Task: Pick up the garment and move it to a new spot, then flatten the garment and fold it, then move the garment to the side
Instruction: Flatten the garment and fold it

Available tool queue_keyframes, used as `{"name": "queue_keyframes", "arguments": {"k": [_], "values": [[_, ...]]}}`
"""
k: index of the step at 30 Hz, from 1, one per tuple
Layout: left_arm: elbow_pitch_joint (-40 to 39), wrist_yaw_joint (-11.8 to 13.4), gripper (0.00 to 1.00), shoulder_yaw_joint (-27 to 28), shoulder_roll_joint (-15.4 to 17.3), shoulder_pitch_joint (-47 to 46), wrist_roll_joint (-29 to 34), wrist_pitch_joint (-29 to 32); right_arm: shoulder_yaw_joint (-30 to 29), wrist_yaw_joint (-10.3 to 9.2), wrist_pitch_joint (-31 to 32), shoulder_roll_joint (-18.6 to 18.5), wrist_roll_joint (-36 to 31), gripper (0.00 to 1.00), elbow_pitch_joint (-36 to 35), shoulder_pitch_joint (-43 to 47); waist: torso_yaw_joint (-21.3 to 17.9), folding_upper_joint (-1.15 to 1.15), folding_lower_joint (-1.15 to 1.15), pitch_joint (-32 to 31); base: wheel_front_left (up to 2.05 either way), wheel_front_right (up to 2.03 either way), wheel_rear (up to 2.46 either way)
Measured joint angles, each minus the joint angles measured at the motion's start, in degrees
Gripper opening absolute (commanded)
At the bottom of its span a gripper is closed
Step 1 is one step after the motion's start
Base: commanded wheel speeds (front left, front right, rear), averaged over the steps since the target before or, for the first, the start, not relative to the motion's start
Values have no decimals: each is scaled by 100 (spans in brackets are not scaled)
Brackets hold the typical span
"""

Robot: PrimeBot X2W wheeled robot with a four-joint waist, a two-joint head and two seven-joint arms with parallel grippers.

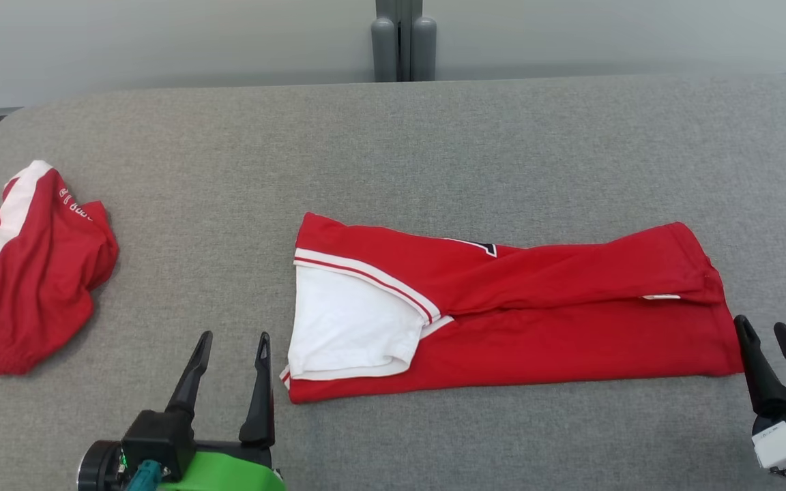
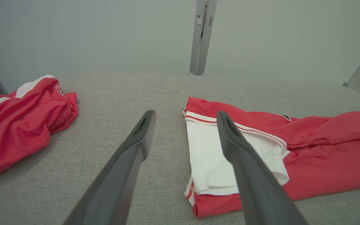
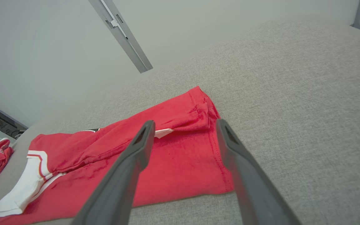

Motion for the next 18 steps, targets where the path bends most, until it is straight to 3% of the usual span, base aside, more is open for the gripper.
{"name": "queue_keyframes", "arguments": {"k": [8,18], "values": [[181,-402,100,746,-849,509,1282,-4,-146,0,8,364,-15,100,717,-391,263,0,0,-25,0,0,0],[469,-1039,100,1094,-1569,607,2113,-5,-417,0,602,459,-623,100,2442,-1527,585,0,0,110,0,0,0]]}}
